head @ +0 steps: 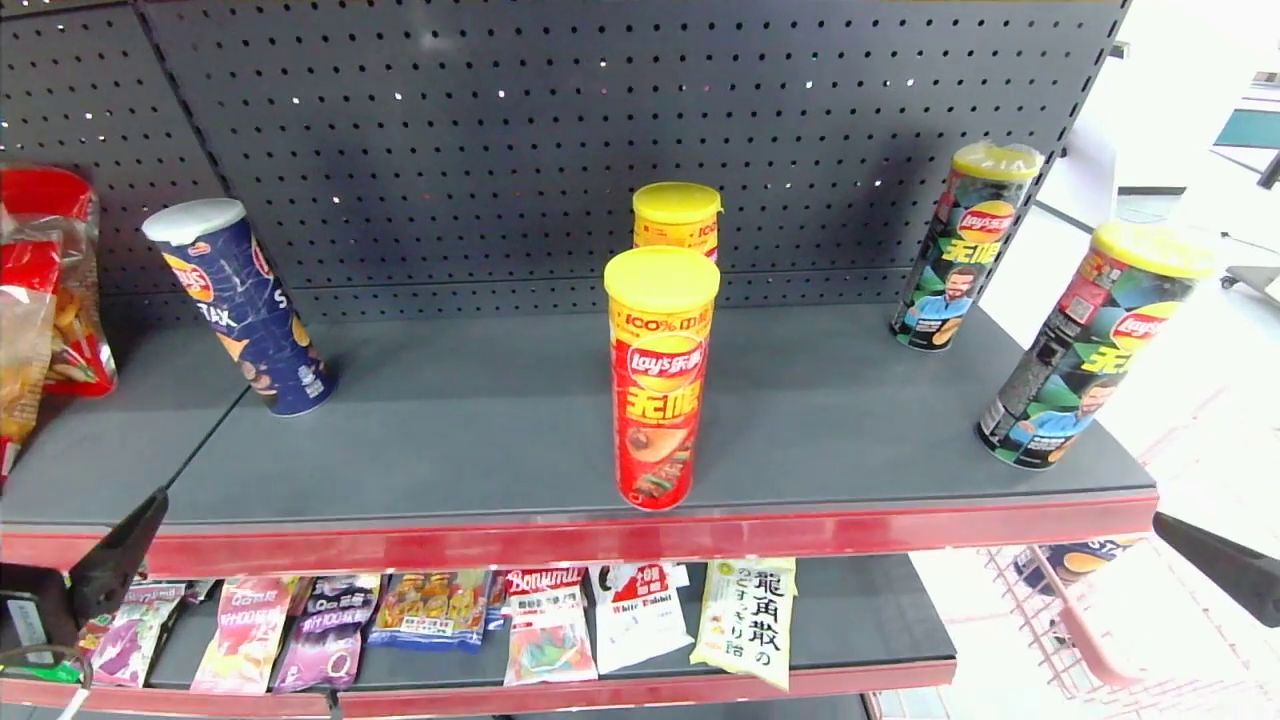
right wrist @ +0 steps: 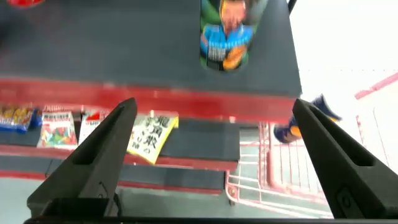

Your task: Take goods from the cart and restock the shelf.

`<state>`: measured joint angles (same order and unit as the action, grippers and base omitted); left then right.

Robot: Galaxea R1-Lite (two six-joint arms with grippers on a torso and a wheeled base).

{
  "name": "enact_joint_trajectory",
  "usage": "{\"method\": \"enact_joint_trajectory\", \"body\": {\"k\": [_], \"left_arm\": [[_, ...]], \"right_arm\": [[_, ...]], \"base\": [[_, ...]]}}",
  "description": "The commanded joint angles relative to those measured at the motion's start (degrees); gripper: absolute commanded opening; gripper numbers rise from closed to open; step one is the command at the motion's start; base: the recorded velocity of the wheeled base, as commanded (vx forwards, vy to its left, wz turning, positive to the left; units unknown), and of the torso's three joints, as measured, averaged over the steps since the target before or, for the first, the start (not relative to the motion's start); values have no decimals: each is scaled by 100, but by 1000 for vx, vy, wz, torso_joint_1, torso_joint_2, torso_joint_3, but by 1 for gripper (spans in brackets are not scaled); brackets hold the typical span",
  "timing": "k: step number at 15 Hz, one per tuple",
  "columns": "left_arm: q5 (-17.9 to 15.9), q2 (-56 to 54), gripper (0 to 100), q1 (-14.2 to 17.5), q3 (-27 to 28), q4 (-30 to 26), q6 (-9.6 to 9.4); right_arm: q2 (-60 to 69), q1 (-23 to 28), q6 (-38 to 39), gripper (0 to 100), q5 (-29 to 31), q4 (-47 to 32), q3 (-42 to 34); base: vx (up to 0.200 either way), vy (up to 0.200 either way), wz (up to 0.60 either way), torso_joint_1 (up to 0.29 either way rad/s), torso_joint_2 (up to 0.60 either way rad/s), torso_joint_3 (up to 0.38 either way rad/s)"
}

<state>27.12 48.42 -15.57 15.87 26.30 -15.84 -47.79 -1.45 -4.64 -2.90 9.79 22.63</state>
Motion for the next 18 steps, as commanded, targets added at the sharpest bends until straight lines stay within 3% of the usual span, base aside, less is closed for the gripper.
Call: {"method": "enact_joint_trajectory", "body": {"k": [1, 5, 18], "left_arm": [[-5, -298, 100, 1, -40, -72, -25], [-14, -676, 100, 1, -23, -538, -69], [-155, -685, 100, 1, -5, -538, -95]], "right_arm": [[24, 4, -19, 100, 0, 5, -13], [94, -13, -98, 100, 0, 5, -30], [121, -40, -318, 100, -26, 23, -136]], "base": [[-200, 0, 0, -2, 2, 2], [-100, 0, 0, -2, 1, 0], [0, -200, 0, 4, -1, 0]]}}
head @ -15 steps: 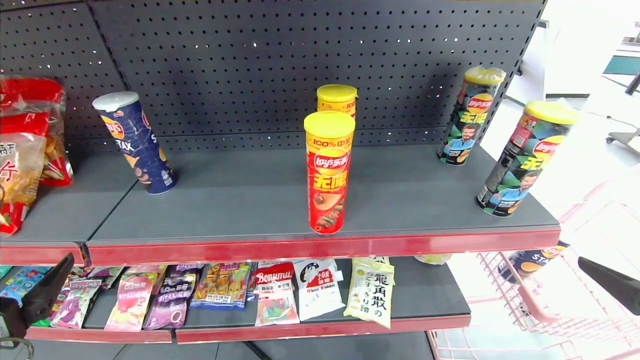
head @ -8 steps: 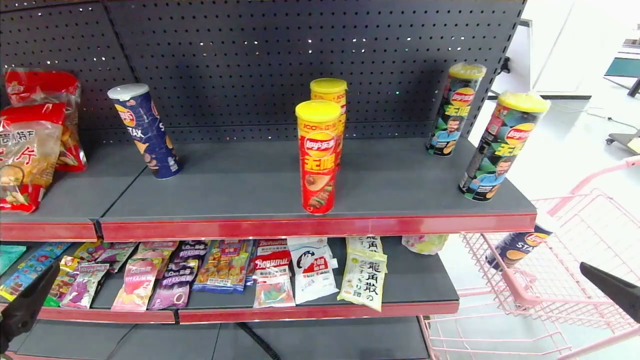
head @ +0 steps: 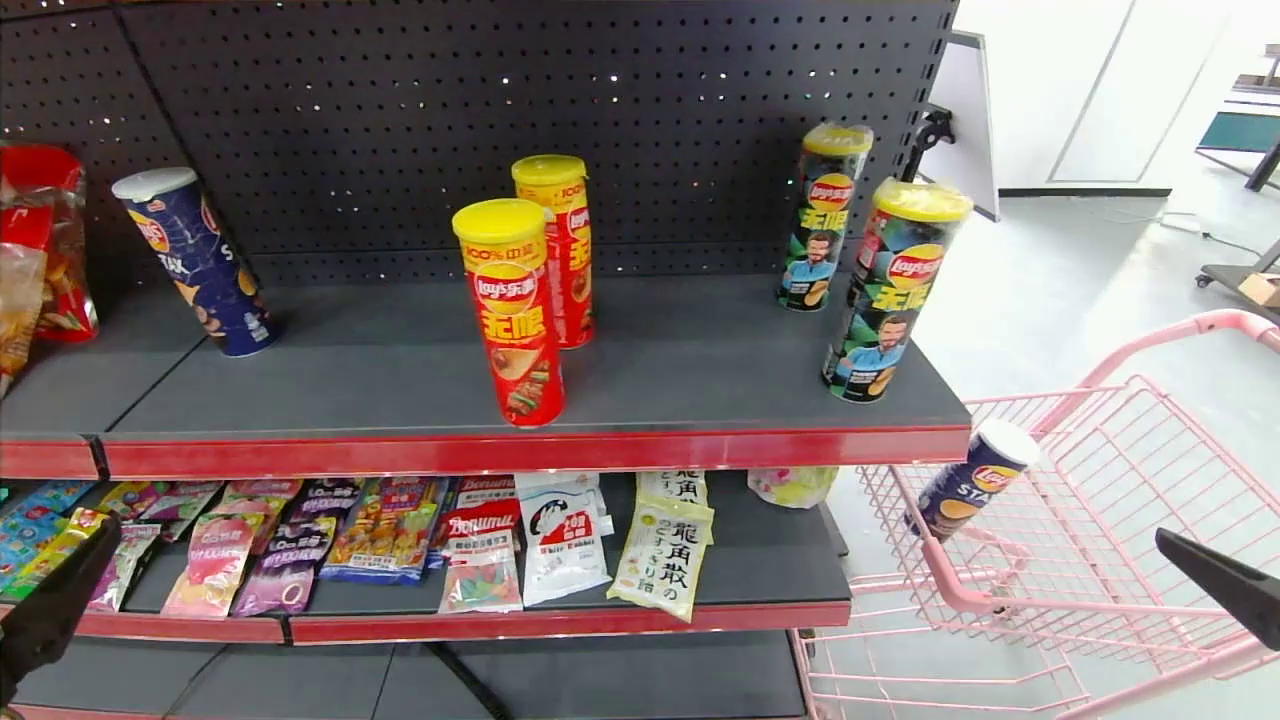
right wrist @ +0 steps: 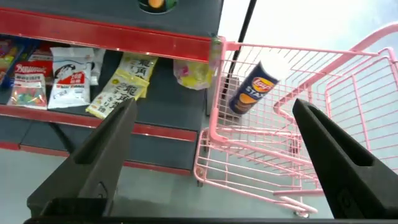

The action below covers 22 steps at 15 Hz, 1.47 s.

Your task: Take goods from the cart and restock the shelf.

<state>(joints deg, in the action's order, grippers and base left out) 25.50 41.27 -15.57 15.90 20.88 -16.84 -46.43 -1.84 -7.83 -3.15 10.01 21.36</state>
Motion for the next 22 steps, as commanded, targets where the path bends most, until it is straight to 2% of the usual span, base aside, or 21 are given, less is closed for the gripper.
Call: {"method": "enact_joint_trajectory", "body": {"k": [1, 6, 7, 8, 9, 11, 14, 17, 18, 20, 21, 22], "left_arm": [[7, 31, 100, 1, -8, 4, 5], [16, 40, 100, 1, -25, -5, -4], [25, 40, 100, 1, -34, -5, -13], [25, 13, 100, 1, -87, -102, -136], [16, 4, 100, 1, -87, -137, -162], [-1, 13, 100, 1, -87, -137, -162], [-19, 22, 100, 1, -87, -137, -162], [-28, 22, 100, 1, -78, -137, -162], [-116, -13, 100, -8, -60, -128, -162], [-907, -286, 100, -8, -78, -146, -162], [-1214, -426, 100, 1, -87, -190, -171], [-1355, -514, 100, -8, -78, -313, -171]], "right_arm": [[-24, 0, 0, 100, -2, 1, -9], [-32, 8, 9, 100, -2, 10, -62], [-32, 8, 9, 100, -2, 10, -62], [-41, 8, 9, 100, -2, 10, -62], [-50, 8, 9, 100, -2, 10, -62], [-59, 8, 0, 100, -11, 19, -97], [-68, 8, 9, 100, -11, 27, -97], [-129, 8, 0, 100, -11, 36, -79], [-138, 0, 0, 100, -11, 27, -88], [-129, 0, 0, 100, -11, 27, -106], [-138, 0, 9, 100, -11, 27, -106], [-147, 8, 9, 100, -11, 19, -106]], "base": [[0, -200, 0, 7, 2, 2], [0, -200, 0, 3, 0, 3], [0, 0, 0, 0, 0, 0], [0, 0, 0, 0, 0, 0], [0, 0, 0, 0, 0, 0], [0, 0, 0, 0, 0, 0], [200, 0, 0, -2, 1, 1], [0, 0, 0, 0, 0, 0], [0, 0, 0, 0, 0, 0], [0, 0, -600, -10, 5, 5], [0, 0, -600, -7, 12, 2], [0, 0, -600, 2, 2, -7]]}}
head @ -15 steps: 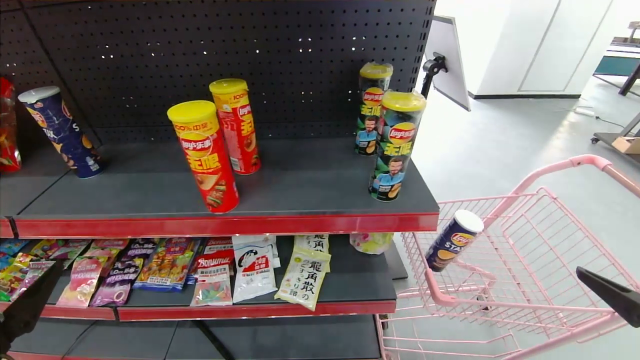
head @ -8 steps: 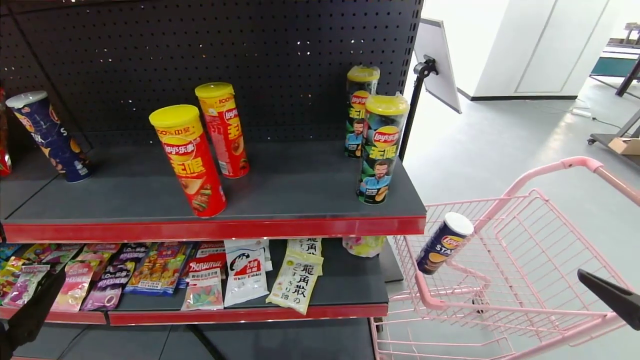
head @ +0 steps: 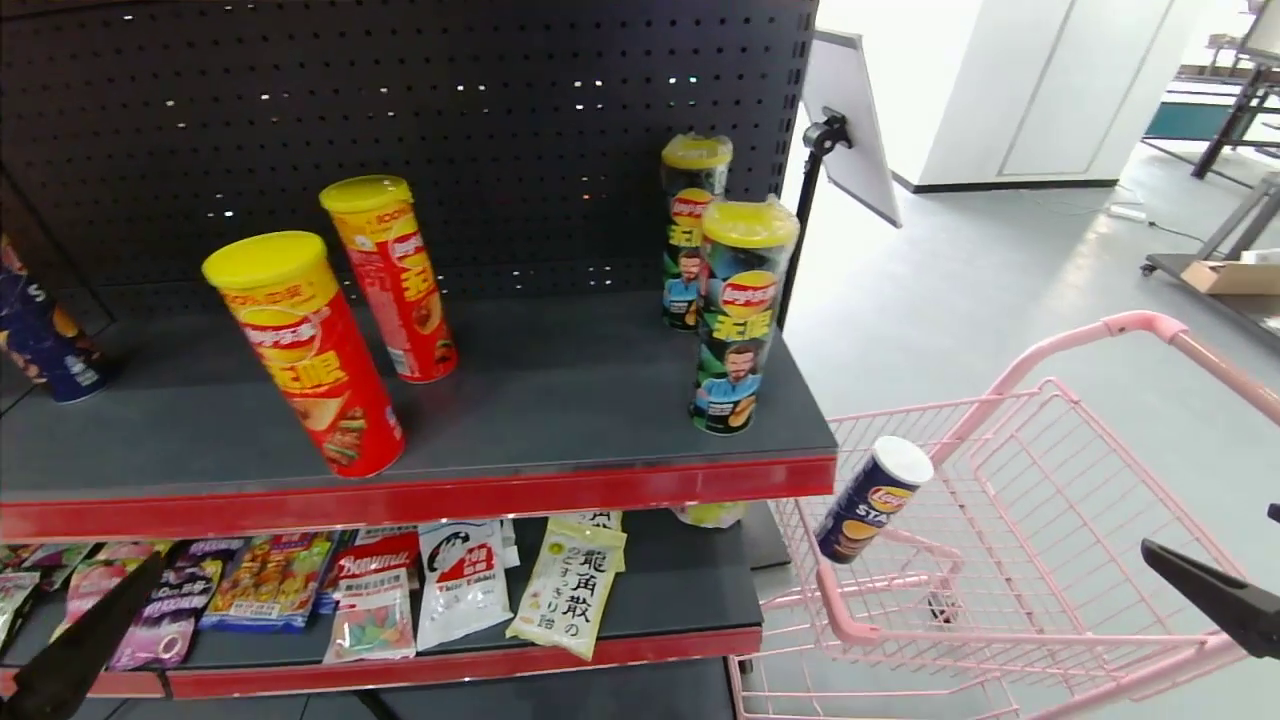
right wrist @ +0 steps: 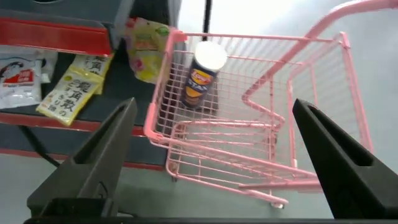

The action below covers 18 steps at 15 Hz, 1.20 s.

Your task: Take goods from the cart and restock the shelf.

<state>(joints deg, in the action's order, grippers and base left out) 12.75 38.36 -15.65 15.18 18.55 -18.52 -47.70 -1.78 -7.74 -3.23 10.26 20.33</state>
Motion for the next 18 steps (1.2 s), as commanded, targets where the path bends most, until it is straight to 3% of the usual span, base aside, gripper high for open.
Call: {"method": "enact_joint_trajectory", "body": {"k": [1, 4, 10, 18], "left_arm": [[-133, -294, 100, 1, 12, -185, -3], [-238, -356, 100, 1, 38, -273, -3], [-256, -382, 100, -8, -6, -273, -3], [-273, -716, 100, -8, -85, -423, -3]], "right_arm": [[-37, 2, 1, 100, -2, -7, -3], [-55, 2, 9, 100, -2, 2, -3], [-178, 46, 9, 100, 33, 2, 14], [-855, -24, -8, 100, 7, 28, 269]], "base": [[0, 0, -600, 7, -2, 2], [0, 0, -600, 2, -1, 2], [0, 0, 0, 0, 0, 0], [0, 0, 0, -144, 350, 208]]}}
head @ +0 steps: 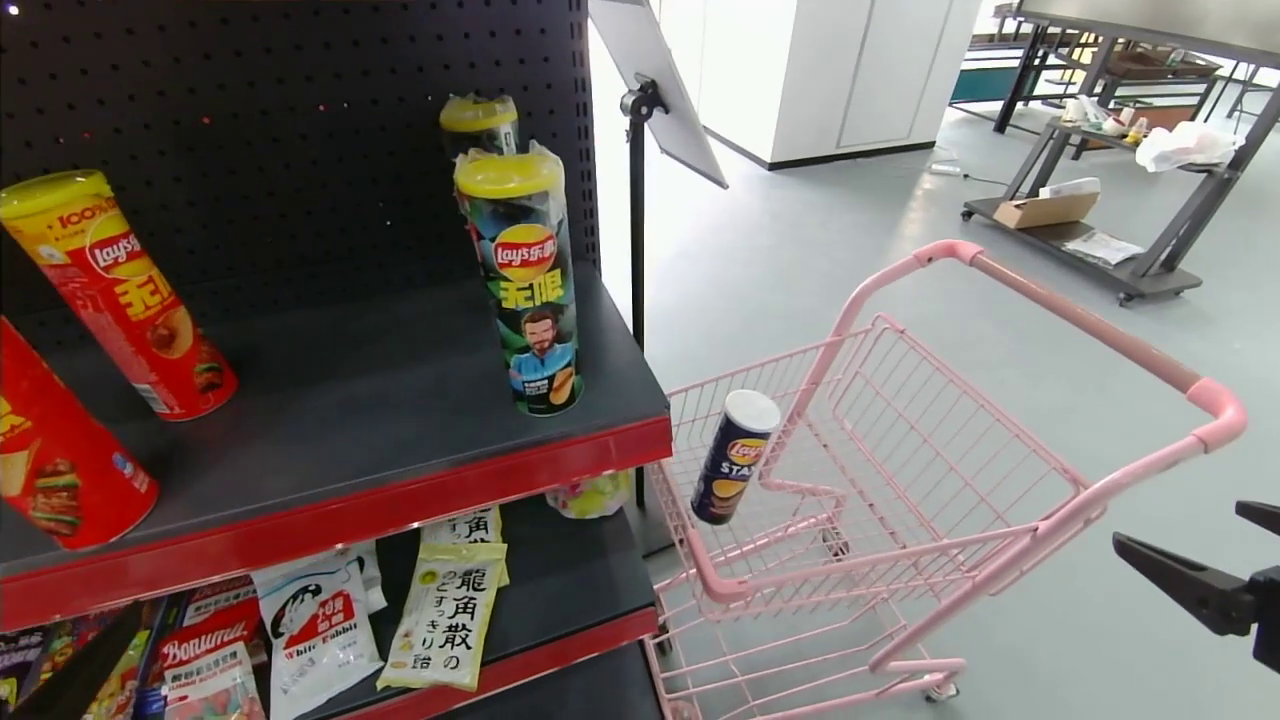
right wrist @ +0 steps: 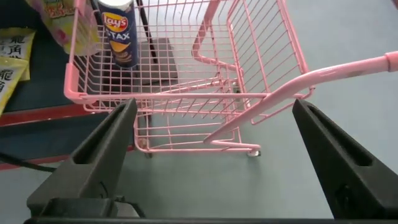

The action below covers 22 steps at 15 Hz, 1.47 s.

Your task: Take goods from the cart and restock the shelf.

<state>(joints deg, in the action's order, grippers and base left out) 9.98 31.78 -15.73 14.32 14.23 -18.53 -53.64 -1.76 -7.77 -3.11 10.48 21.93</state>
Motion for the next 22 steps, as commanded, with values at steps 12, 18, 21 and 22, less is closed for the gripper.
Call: {"method": "enact_joint_trajectory", "body": {"k": [12, 18, 21, 22], "left_arm": [[47, -146, 100, 8, 88, 10, -81], [30, -84, 100, 8, 229, 10, 201], [30, -58, 100, 8, 255, 10, 420], [30, -40, 100, 8, 255, 10, 420]], "right_arm": [[-2766, -598, -41, 100, 3, 1052, 1208], [-4805, -1609, 592, 100, 38, 2590, 2184], [-5227, -1653, 636, 100, -146, 3056, 2175], [-5385, -1653, 662, 100, -164, 3074, 2201]], "base": [[0, 0, 0, -167, 450, 283], [0, 0, 0, -10, 25, 18], [0, 0, 0, 0, 0, 0], [0, 0, 0, 0, 0, 0]]}}
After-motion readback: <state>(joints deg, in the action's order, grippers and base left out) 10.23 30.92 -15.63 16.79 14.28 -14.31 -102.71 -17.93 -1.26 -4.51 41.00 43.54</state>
